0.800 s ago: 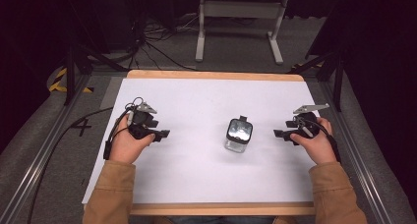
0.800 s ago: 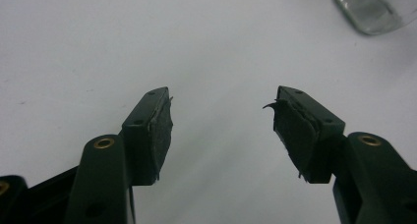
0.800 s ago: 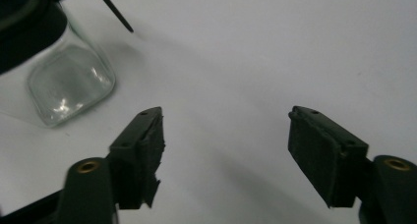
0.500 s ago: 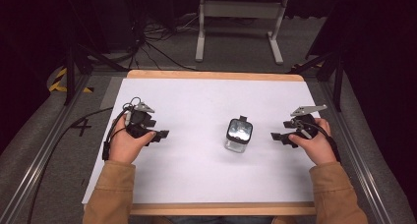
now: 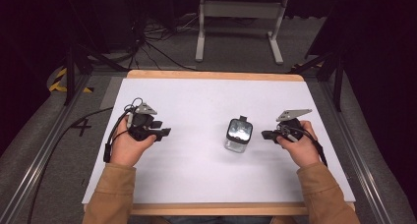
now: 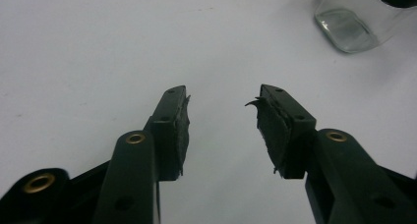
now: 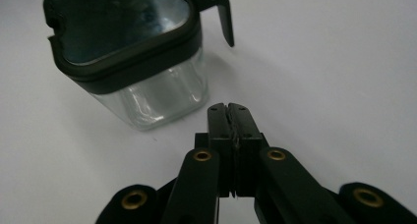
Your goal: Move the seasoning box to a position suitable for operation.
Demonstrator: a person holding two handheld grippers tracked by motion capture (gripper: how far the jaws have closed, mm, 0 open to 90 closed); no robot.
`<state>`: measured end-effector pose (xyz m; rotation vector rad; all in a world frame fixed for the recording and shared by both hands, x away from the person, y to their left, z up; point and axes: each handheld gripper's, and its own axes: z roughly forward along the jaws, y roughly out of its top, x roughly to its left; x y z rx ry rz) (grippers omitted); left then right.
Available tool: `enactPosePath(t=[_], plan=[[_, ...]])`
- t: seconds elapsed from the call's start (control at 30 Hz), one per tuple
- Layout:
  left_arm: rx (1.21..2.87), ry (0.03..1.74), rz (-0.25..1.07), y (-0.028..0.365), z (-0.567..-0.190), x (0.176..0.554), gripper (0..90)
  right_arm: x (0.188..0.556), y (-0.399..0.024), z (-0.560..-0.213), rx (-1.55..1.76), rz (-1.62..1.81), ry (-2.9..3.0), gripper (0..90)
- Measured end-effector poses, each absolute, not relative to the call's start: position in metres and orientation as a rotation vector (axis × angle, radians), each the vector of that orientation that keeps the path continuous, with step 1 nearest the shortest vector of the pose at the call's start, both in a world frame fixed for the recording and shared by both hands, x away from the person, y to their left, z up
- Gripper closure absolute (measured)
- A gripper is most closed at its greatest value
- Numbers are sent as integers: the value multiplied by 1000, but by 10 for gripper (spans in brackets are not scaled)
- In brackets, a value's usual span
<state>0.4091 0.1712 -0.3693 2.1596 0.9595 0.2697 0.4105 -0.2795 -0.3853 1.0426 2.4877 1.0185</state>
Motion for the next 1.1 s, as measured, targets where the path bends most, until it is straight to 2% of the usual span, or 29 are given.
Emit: enactPosePath(t=[0.37,1.1], plan=[[2174,917,227,171,-372,400,604,419,-258,-398,998,1011,2539,900],[2157,934,217,175,-377,390,594,434,-246,-406,997,988,2485,900]])
